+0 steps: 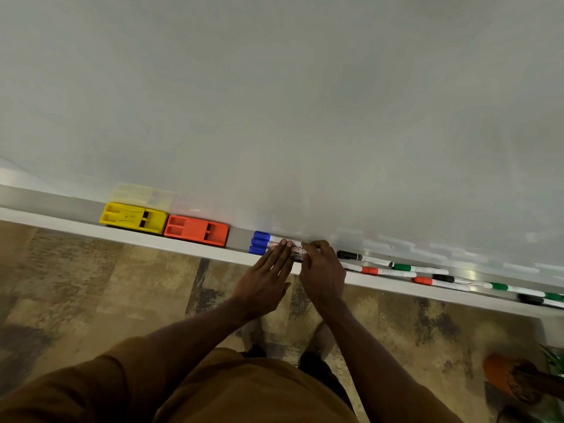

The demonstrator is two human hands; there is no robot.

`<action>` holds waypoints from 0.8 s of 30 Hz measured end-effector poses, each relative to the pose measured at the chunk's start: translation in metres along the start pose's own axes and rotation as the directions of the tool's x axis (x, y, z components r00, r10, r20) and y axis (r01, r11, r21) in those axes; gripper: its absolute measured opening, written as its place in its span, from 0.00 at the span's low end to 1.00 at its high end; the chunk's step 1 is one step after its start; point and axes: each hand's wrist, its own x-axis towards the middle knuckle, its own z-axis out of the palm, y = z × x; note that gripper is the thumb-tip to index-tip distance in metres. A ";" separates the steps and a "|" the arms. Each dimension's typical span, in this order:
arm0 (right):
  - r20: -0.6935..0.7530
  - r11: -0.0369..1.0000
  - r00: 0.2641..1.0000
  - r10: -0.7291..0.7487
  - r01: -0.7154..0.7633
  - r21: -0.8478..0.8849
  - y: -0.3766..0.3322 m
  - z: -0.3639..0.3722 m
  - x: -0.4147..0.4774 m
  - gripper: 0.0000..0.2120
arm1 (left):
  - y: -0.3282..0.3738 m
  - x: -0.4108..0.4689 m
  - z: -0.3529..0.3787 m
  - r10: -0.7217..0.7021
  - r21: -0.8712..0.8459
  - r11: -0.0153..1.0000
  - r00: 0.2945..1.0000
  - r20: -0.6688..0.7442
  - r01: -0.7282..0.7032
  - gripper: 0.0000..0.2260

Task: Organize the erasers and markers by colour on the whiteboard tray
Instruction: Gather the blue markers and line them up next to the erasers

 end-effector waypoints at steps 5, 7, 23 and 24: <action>-0.005 1.000 1.000 -0.011 0.011 0.003 0.002 0.002 0.000 0.15 | 0.000 -0.003 0.000 0.016 0.020 1.000 0.999 0.032 -0.016 0.34; -0.005 1.000 1.000 -0.019 0.019 0.007 0.003 0.002 0.000 0.15 | 0.000 -0.003 0.000 0.020 0.024 0.999 0.999 0.035 -0.020 0.35; -0.097 0.998 0.994 -0.055 0.059 0.031 0.109 -0.042 -0.025 0.07 | -0.008 -0.002 0.008 0.058 0.031 0.998 0.996 0.062 -0.060 0.32; -0.087 0.996 0.993 -0.081 0.083 0.015 0.112 -0.043 -0.026 0.07 | -0.008 -0.002 0.006 0.059 0.031 0.998 0.996 0.065 -0.061 0.32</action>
